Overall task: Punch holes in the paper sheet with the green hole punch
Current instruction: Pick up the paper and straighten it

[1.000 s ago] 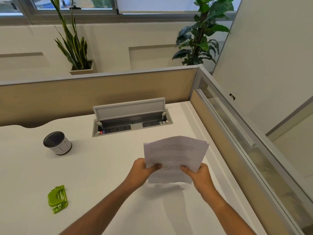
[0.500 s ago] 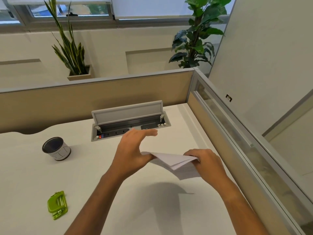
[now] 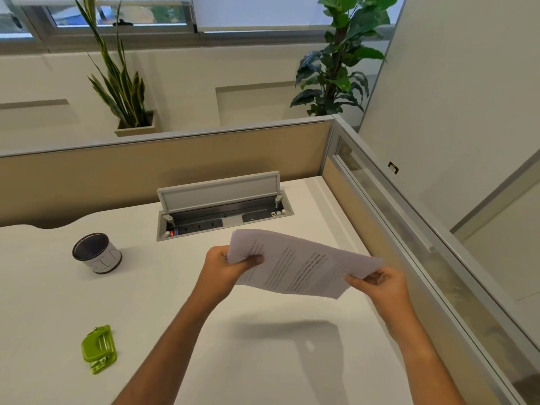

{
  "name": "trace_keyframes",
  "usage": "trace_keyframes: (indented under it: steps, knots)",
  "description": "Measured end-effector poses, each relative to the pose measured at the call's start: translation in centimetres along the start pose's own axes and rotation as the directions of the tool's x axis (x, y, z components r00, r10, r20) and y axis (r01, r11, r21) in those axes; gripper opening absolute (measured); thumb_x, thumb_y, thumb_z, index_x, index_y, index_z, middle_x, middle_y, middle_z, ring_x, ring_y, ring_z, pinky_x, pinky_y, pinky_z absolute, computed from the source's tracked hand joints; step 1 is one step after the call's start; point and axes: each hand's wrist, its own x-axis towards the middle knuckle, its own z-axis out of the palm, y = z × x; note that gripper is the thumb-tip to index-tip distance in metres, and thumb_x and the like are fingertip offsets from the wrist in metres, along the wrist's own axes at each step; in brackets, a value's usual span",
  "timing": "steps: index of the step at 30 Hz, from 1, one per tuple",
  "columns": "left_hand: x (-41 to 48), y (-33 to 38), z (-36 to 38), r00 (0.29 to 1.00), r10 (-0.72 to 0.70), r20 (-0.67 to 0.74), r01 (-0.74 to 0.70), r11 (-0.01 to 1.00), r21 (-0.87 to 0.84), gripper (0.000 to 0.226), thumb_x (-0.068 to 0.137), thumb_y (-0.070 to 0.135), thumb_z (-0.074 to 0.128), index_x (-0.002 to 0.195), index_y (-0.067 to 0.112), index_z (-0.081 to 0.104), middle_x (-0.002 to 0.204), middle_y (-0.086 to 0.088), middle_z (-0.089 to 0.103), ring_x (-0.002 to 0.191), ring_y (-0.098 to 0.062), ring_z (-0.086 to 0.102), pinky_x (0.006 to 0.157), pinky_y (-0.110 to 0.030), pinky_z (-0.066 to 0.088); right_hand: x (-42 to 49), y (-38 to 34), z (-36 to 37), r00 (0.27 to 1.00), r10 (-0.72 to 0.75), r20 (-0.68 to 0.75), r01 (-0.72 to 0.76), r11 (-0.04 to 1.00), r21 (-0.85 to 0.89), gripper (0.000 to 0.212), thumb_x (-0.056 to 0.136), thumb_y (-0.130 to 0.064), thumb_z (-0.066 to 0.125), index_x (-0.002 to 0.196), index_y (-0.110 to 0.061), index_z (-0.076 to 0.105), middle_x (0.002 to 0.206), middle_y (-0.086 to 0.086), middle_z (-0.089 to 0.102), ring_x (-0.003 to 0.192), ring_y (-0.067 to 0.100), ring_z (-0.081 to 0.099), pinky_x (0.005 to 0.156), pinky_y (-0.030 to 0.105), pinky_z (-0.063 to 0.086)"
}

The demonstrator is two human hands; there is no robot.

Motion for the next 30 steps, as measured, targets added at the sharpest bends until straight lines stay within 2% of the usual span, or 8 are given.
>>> trace_keyframes:
  steps: [4, 7, 11, 14, 17, 22, 27, 30]
  knots:
    - [-0.2, -1.8, 0.3, 0.999, -0.049, -0.002, 0.048, 0.993, -0.104, 0.027, 0.079, 0.037, 0.086, 0.097, 0.058, 0.083, 0.102, 0.015, 0.085, 0.093, -0.01, 0.079, 0.07, -0.018, 0.064, 0.1, 2.4, 0.5, 0.997, 0.056, -0.049, -0.05, 0.991, 0.127, 0.03, 0.083, 0.001, 0.087, 0.109, -0.013, 0.083, 0.109, 0.009, 0.085, 0.101, 0.022, 0.082, 0.081, 0.021, 0.064]
    - [-0.6, -3.7, 0.0, 0.997, -0.066, -0.027, 0.062, 0.988, -0.142, 0.023, 0.074, 0.026, 0.093, 0.095, 0.037, 0.089, 0.098, 0.002, 0.087, 0.088, -0.015, 0.082, 0.073, -0.023, 0.064, -0.2, 3.5, 1.0, 0.998, 0.031, -0.06, -0.024, 0.993, 0.116, 0.024, 0.087, -0.002, 0.085, 0.106, -0.017, 0.083, 0.105, 0.009, 0.085, 0.098, 0.019, 0.081, 0.082, 0.019, 0.062]
    - [-2.1, -7.7, 0.5, 0.989, -0.144, 0.018, 0.145, 0.985, -0.098, 0.02, 0.082, 0.005, 0.091, 0.099, 0.017, 0.09, 0.1, -0.007, 0.087, 0.102, -0.028, 0.082, 0.086, -0.025, 0.063, -1.0, 6.4, 1.6, 0.996, 0.086, -0.008, -0.086, 0.996, 0.038, 0.021, 0.088, 0.005, 0.082, 0.097, -0.014, 0.084, 0.1, 0.009, 0.084, 0.098, 0.022, 0.08, 0.086, 0.024, 0.061]
    - [-3.3, -9.9, 1.4, 0.976, -0.22, -0.001, 0.22, 0.975, -0.042, 0.021, 0.084, -0.001, 0.088, 0.097, 0.015, 0.09, 0.101, -0.005, 0.087, 0.103, -0.023, 0.082, 0.101, -0.04, 0.063, -1.6, 8.1, 2.2, 0.994, 0.108, 0.022, -0.107, 0.993, -0.049, 0.028, 0.088, 0.012, 0.077, 0.095, -0.015, 0.086, 0.102, 0.008, 0.085, 0.103, 0.024, 0.081, 0.097, 0.034, 0.063]
    - [-3.5, -10.5, 1.7, 0.978, -0.206, -0.029, 0.206, 0.978, -0.008, 0.017, 0.086, 0.007, 0.089, 0.095, 0.021, 0.09, 0.097, -0.002, 0.087, 0.097, -0.019, 0.082, 0.096, -0.037, 0.063, -1.1, 8.2, 2.5, 0.997, 0.08, -0.016, -0.081, 0.995, -0.065, 0.025, 0.089, 0.007, 0.079, 0.092, -0.016, 0.087, 0.098, 0.006, 0.084, 0.099, 0.023, 0.08, 0.096, 0.038, 0.061]
    - [-2.9, -10.1, 1.3, 0.977, -0.187, -0.104, 0.18, 0.981, -0.071, 0.015, 0.086, 0.019, 0.091, 0.096, 0.029, 0.089, 0.097, 0.002, 0.087, 0.092, -0.014, 0.082, 0.082, -0.023, 0.062, -0.6, 7.5, 2.3, 0.991, 0.092, -0.095, -0.09, 0.996, 0.02, 0.03, 0.09, -0.004, 0.084, 0.101, -0.031, 0.087, 0.102, -0.001, 0.086, 0.097, 0.013, 0.081, 0.083, 0.021, 0.061]
    - [-3.4, -10.8, 1.7, 0.95, -0.299, -0.096, 0.29, 0.953, -0.092, 0.022, 0.085, 0.026, 0.093, 0.105, 0.025, 0.086, 0.103, 0.006, 0.087, 0.096, -0.014, 0.083, 0.094, -0.044, 0.066, -1.2, 8.5, 2.6, 0.977, 0.19, -0.099, -0.187, 0.982, 0.034, 0.027, 0.089, 0.0, 0.083, 0.102, -0.023, 0.084, 0.098, -0.001, 0.086, 0.096, 0.016, 0.082, 0.079, 0.019, 0.061]
    - [-3.7, -11.1, 1.7, 0.951, -0.295, -0.095, 0.286, 0.953, -0.098, 0.02, 0.086, 0.021, 0.091, 0.104, 0.028, 0.087, 0.104, 0.008, 0.087, 0.098, -0.012, 0.083, 0.097, -0.045, 0.065, -1.5, 8.6, 2.8, 0.97, 0.217, -0.112, -0.211, 0.975, 0.063, 0.026, 0.09, 0.002, 0.082, 0.102, -0.022, 0.082, 0.097, 0.0, 0.086, 0.091, 0.012, 0.082, 0.076, 0.018, 0.061]
